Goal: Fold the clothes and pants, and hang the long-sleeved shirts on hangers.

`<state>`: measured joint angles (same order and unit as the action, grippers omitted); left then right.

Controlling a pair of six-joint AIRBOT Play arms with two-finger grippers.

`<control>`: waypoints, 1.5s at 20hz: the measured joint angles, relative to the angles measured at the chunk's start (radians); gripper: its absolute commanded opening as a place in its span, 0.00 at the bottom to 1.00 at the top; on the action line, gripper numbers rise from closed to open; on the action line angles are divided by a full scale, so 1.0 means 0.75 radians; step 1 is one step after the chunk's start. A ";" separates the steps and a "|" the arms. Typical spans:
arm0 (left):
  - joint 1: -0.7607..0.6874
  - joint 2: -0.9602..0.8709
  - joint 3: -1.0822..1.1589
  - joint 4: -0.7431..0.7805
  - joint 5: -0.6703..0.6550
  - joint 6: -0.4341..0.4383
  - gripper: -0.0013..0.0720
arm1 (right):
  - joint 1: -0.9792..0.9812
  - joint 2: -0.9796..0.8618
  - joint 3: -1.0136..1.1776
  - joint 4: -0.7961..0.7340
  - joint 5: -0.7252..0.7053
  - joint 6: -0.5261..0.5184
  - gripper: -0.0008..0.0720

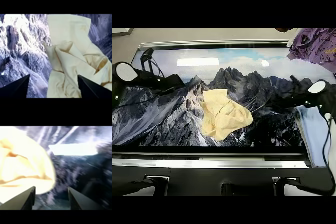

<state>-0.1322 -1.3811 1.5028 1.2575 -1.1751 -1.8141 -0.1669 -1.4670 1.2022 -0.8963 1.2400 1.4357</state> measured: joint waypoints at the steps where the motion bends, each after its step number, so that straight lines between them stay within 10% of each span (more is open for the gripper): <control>1: 0.009 -0.001 0.000 0.000 -0.001 0.002 0.99 | -0.004 -0.053 -0.006 0.061 -0.005 -0.047 0.66; 7: 0.030 -0.006 0.000 -0.003 -0.012 0.010 0.99 | 0.081 -0.303 -0.019 0.250 -0.043 -0.221 0.61; 11: 0.052 -0.016 -0.004 -0.002 -0.094 0.012 0.99 | 0.159 -0.374 -0.021 0.281 -0.079 -0.260 0.06; 17: 0.128 -0.017 -0.256 -0.062 -0.081 0.173 0.98 | 0.187 -0.366 -0.021 0.293 -0.087 -0.275 0.05; 28: -0.002 -0.117 -0.856 -0.765 0.274 0.688 0.98 | 0.190 -0.225 -0.021 0.232 -0.038 -0.222 0.05; 30: -0.046 -0.153 -0.869 -0.816 0.280 0.709 0.77 | 0.190 -0.215 -0.021 0.227 -0.029 -0.213 0.05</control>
<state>-0.1669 -1.4960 0.8513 0.6453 -0.9649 -1.2823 -0.0242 -1.6279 1.1862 -0.7258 1.2182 1.2762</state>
